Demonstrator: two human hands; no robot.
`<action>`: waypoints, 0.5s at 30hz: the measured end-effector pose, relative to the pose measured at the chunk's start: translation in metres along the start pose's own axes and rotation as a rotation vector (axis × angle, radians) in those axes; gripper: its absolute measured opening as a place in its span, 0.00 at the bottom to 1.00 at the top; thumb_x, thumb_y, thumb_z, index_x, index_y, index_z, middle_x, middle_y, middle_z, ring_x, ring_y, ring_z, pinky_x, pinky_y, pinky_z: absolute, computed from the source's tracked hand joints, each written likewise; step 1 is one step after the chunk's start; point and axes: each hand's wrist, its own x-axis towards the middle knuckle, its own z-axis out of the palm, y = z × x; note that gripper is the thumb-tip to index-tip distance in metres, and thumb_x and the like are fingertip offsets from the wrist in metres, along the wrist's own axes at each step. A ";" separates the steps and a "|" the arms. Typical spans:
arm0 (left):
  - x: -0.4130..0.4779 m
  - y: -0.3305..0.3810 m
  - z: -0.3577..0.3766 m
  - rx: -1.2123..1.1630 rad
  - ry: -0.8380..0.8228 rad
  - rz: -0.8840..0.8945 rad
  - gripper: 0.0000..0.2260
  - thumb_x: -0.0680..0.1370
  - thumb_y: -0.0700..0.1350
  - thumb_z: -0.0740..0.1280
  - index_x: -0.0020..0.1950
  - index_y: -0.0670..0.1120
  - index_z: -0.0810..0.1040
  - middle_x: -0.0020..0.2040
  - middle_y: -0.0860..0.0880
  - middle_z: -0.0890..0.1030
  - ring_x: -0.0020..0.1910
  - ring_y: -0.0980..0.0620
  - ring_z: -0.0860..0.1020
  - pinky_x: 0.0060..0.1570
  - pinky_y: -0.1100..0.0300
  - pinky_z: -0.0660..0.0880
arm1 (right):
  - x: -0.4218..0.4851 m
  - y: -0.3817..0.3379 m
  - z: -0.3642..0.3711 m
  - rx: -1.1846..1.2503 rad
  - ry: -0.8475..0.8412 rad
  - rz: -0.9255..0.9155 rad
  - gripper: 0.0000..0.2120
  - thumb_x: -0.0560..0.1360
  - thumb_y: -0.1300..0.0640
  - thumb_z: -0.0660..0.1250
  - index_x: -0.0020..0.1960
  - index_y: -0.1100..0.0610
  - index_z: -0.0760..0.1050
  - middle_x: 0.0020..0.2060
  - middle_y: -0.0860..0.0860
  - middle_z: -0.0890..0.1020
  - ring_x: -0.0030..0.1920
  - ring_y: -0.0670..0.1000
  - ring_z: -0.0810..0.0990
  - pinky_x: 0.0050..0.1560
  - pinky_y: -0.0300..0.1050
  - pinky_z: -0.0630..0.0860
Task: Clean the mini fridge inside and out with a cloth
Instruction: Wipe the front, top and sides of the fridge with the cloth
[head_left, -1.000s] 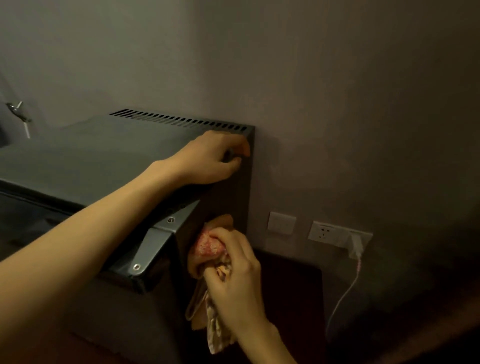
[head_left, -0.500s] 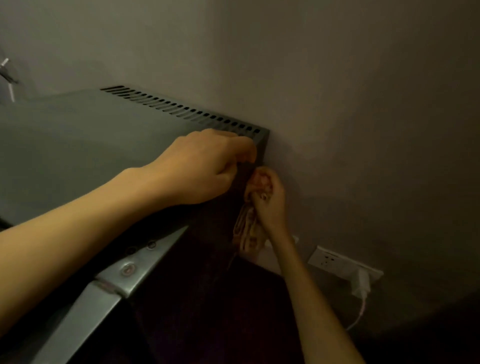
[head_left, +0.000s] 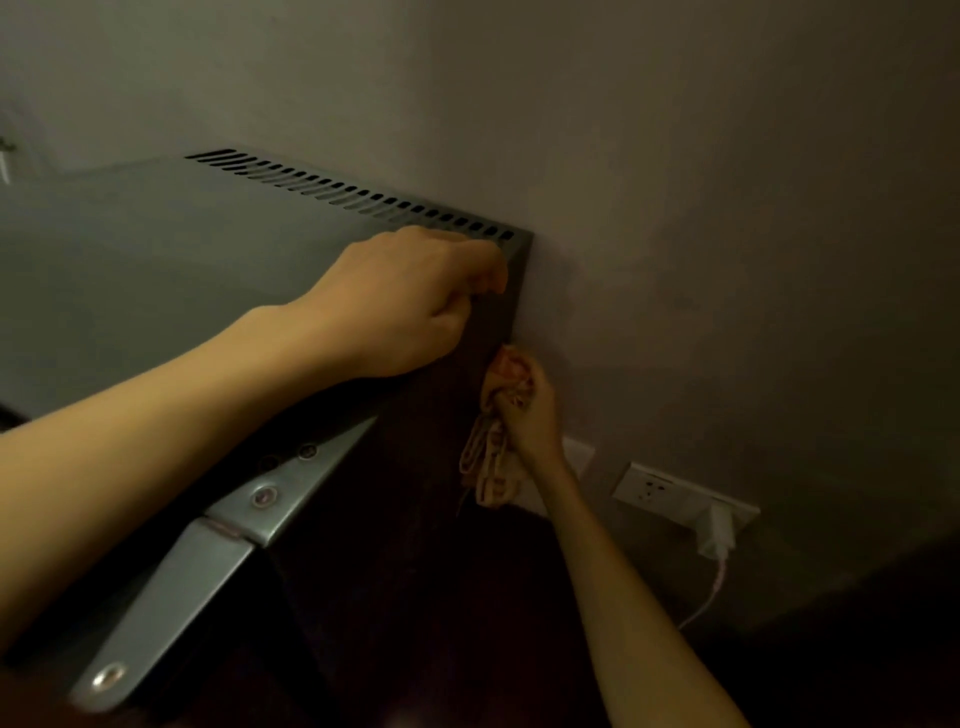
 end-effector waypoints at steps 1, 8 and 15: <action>0.000 0.000 0.000 0.004 -0.003 0.003 0.22 0.69 0.46 0.51 0.59 0.53 0.75 0.56 0.50 0.79 0.52 0.43 0.76 0.47 0.46 0.75 | -0.008 0.009 0.003 -0.017 -0.008 0.022 0.29 0.66 0.66 0.60 0.67 0.58 0.70 0.62 0.55 0.77 0.62 0.53 0.76 0.65 0.50 0.72; 0.001 -0.002 0.001 0.002 -0.014 0.008 0.22 0.69 0.45 0.52 0.60 0.53 0.74 0.56 0.52 0.78 0.51 0.46 0.75 0.45 0.50 0.74 | -0.032 0.064 0.025 -0.072 0.054 0.147 0.29 0.71 0.74 0.59 0.70 0.59 0.67 0.66 0.57 0.73 0.65 0.55 0.72 0.68 0.52 0.67; 0.002 -0.005 0.002 0.005 -0.016 0.006 0.21 0.69 0.46 0.52 0.59 0.54 0.74 0.55 0.53 0.78 0.52 0.46 0.75 0.46 0.48 0.75 | -0.045 0.109 0.036 -0.177 0.038 0.160 0.25 0.72 0.63 0.59 0.69 0.64 0.67 0.66 0.59 0.71 0.65 0.54 0.70 0.69 0.45 0.63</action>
